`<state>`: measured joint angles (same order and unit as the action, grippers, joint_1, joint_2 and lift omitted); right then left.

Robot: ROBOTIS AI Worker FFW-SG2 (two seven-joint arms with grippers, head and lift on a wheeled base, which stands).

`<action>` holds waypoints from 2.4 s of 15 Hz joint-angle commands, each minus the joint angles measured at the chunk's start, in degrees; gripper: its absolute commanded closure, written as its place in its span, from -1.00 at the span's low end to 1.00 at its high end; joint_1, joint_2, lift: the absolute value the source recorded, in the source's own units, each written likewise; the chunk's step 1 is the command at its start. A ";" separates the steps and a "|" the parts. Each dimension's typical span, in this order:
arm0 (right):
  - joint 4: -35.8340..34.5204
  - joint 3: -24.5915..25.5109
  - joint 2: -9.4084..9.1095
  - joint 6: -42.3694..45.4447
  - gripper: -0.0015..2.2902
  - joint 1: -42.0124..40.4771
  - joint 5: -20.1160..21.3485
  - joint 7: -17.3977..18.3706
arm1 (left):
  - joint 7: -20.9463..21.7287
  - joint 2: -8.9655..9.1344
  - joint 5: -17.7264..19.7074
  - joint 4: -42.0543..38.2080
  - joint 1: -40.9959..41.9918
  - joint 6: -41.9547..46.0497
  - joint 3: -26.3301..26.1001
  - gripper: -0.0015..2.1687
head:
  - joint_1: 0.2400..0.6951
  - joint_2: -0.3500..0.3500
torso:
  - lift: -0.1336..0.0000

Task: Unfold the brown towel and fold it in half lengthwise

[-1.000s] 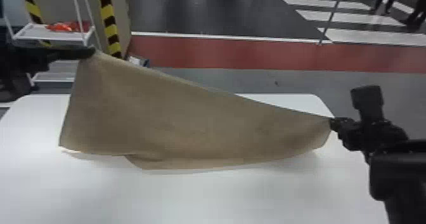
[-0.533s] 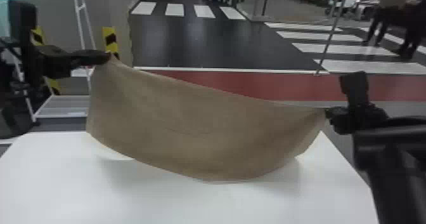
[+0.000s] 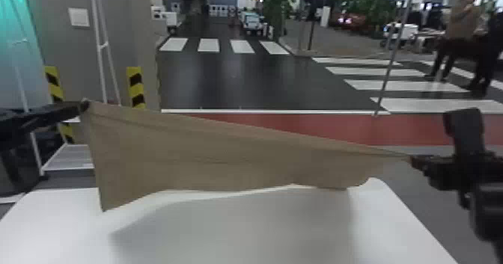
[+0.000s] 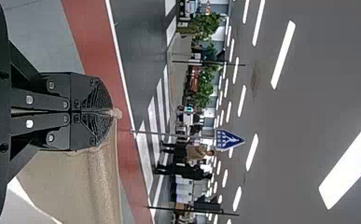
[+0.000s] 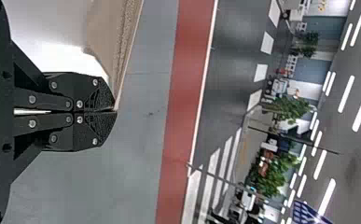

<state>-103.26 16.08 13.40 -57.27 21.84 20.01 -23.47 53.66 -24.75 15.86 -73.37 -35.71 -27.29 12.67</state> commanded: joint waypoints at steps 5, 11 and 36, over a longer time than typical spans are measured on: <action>-20.49 9.23 -0.31 -0.87 0.47 -29.48 -5.59 -1.67 | 6.55 -0.13 5.58 -10.30 26.04 9.05 9.13 0.55 | 0.56 -0.30 | -0.84; -27.08 9.05 -3.12 1.41 0.47 -39.50 -7.26 -2.90 | 10.59 0.75 7.87 -14.08 36.85 10.11 9.39 0.30 | 1.00 -0.37 | -0.84; -35.52 4.92 -8.04 1.76 0.47 -49.26 -3.13 -6.15 | -21.49 12.97 -17.97 -26.38 33.07 -3.25 -30.60 -0.74 | 1.00 -1.00 | -0.84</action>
<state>-138.92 21.02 5.44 -55.59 -26.97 16.66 -29.61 34.45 -12.12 0.47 -100.26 -2.09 -30.63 -14.99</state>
